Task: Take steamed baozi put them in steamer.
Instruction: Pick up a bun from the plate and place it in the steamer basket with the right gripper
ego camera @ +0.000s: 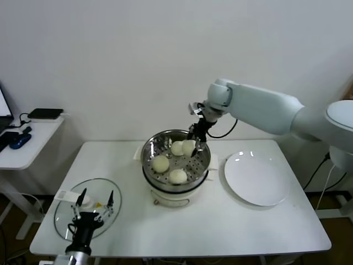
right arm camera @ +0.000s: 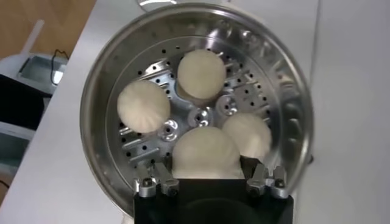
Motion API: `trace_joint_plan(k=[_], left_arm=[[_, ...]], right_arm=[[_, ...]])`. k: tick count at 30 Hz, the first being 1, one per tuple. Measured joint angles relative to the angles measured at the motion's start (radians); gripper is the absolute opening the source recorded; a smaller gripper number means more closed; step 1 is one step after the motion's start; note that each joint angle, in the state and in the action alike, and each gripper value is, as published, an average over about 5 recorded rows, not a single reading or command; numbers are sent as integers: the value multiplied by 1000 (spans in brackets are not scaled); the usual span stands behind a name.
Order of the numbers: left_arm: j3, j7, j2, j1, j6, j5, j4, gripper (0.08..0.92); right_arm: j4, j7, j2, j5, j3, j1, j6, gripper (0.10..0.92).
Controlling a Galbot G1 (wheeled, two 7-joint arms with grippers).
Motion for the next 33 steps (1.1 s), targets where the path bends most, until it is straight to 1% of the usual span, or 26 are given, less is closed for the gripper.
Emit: trace_joint_plan(k=[10, 28, 31, 33], left_arm=[[-1, 0, 3, -6, 4, -3, 9, 823], [4, 0, 2, -15, 10, 3, 15, 823], [4, 1, 1, -15, 11, 3, 15, 823], [4, 1, 1, -16, 11, 3, 15, 823]], right_arm=[[4, 10, -11, -2, -10, -43, -12, 721], [-37, 16, -21, -17, 12, -92, -17, 724], [-39, 18, -20, -18, 14, -97, -17, 743], [-42, 19, -20, -19, 15, -98, -16, 775]])
